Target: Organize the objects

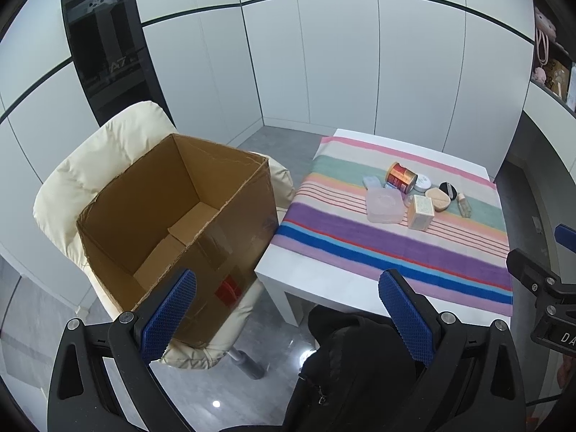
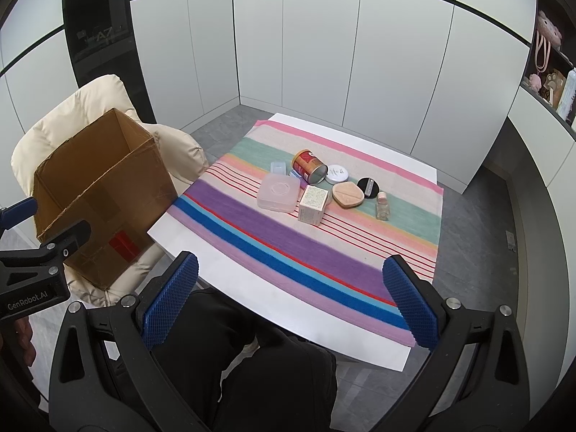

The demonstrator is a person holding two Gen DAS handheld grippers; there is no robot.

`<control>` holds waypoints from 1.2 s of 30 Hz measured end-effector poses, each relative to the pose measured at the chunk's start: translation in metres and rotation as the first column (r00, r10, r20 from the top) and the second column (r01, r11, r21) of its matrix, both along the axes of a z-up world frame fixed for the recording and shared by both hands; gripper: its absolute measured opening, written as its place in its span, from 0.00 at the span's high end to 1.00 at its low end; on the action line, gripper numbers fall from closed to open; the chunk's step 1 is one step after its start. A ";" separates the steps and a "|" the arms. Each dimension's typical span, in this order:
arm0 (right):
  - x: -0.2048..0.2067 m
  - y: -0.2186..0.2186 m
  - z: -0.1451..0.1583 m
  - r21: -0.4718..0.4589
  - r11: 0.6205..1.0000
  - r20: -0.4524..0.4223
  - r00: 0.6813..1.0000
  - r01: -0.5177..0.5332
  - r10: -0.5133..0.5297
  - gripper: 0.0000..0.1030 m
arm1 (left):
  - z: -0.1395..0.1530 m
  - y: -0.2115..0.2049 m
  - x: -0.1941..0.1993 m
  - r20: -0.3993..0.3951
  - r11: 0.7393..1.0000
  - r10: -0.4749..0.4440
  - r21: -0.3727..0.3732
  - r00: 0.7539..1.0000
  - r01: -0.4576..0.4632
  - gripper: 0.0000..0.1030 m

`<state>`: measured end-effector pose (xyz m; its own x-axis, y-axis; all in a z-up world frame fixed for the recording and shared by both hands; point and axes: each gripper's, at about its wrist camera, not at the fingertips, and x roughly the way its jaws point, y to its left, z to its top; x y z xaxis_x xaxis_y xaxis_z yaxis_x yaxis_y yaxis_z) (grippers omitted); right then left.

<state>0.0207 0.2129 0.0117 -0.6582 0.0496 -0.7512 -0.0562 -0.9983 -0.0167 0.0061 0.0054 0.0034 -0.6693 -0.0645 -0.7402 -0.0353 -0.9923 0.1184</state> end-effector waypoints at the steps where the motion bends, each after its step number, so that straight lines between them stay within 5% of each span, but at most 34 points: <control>1: 0.000 0.000 0.000 0.000 1.000 -0.001 1.000 0.000 0.000 0.00 | 0.000 0.000 0.000 0.000 1.000 0.001 0.000 1.000 -0.001 0.01; 36: -0.001 0.002 0.000 0.006 1.000 -0.002 1.000 0.007 -0.007 0.00 | -0.002 -0.004 0.000 -0.003 1.000 0.019 0.001 1.000 -0.019 0.01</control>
